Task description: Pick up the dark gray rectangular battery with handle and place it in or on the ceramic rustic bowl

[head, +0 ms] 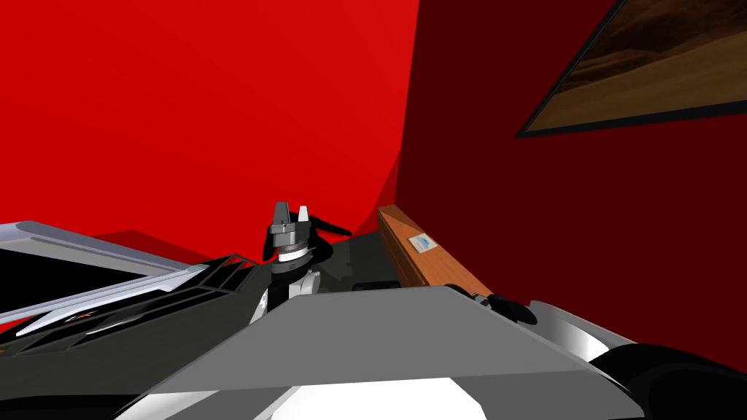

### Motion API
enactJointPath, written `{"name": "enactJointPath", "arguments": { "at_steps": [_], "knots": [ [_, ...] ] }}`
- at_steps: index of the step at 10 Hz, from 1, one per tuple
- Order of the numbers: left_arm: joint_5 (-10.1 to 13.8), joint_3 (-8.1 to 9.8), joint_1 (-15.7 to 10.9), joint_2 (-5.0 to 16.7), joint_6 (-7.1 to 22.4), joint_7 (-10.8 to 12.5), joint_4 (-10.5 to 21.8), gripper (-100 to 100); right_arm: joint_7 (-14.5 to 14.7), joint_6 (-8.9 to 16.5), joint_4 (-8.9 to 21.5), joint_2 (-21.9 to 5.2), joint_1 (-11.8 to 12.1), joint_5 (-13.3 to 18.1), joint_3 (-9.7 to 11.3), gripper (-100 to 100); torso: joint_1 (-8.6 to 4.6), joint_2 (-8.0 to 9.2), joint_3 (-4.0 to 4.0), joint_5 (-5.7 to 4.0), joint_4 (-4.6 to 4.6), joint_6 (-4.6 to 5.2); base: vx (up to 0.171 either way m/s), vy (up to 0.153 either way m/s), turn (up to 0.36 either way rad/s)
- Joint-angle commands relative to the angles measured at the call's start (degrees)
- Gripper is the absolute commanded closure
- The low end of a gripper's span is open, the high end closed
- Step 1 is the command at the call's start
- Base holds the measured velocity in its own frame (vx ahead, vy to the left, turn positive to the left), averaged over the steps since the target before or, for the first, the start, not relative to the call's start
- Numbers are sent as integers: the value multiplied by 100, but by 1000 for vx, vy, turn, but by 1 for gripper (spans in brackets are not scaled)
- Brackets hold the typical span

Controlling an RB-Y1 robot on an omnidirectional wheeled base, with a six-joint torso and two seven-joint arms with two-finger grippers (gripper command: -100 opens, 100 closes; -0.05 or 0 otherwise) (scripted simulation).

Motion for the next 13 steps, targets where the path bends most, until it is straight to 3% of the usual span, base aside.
{"name": "enactJointPath", "arguments": {
  "at_steps": [1,2,3,7,8,9,13],
  "knots": [
    [0,0,0,0,0,0,0,0,-76,85,-173,-64,28,-183,123,100,0,0,0,0,0,0,151,-40,-10],
    [0,0,0,0,0,0,0,0,-54,68,-133,-36,14,-103,74,100,7,-7,-5,1,-3,-1,65,-12,9],
    [0,-1,-1,-1,0,0,0,0,-63,79,-153,-38,9,-114,84,-100,12,13,4,5,-2,2,12,-2,5],
    [0,-1,-2,-1,0,0,0,0,-62,76,-152,-39,8,-112,81,-100,19,46,24,7,6,4,1,0,0],
    [0,-1,-2,-1,0,0,0,0,-62,76,-152,-39,8,-112,81,0,19,47,24,7,6,4,0,0,0],
    [0,-1,-2,-1,0,0,0,0,-169,222,-432,-172,104,-145,-19,-100,19,47,25,7,6,4,6,-30,-84],
    [0,0,-1,0,0,0,0,0,-384,515,-991,-440,297,-211,-219,-100,4,42,22,3,5,4,12,-44,-56]
  ]
}}
